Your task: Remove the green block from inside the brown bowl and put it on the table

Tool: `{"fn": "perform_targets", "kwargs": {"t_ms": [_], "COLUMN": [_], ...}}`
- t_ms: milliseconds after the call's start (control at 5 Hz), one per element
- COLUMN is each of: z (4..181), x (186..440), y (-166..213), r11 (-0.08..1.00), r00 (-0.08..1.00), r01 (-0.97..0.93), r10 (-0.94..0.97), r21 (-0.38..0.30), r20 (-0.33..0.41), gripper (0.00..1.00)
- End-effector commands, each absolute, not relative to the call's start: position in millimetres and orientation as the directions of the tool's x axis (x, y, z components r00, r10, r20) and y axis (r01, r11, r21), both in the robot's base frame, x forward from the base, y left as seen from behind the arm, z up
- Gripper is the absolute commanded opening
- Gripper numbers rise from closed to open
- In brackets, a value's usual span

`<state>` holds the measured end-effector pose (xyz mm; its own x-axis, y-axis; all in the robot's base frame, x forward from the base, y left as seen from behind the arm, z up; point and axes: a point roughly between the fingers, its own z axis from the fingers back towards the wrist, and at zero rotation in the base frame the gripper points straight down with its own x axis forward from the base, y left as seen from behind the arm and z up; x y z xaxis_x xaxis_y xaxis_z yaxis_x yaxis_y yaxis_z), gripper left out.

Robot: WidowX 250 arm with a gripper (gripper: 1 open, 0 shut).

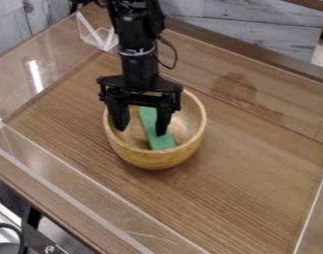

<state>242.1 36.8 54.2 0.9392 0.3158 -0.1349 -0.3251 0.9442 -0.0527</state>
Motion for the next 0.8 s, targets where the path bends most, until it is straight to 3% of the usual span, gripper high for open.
{"fn": "perform_targets", "kwargs": {"t_ms": [0,600], "z": [66.8,61.4], "x": [255.1,262.5], "y": [35.9,32.0], "r11": [0.946,0.945], "r00": [0.947,0.948], "r01": [-0.317,-0.317], "r10": [0.313,0.313], "r21": [-0.068,-0.084], "r20": [-0.066,-0.060], "gripper": [1.00,1.00]}}
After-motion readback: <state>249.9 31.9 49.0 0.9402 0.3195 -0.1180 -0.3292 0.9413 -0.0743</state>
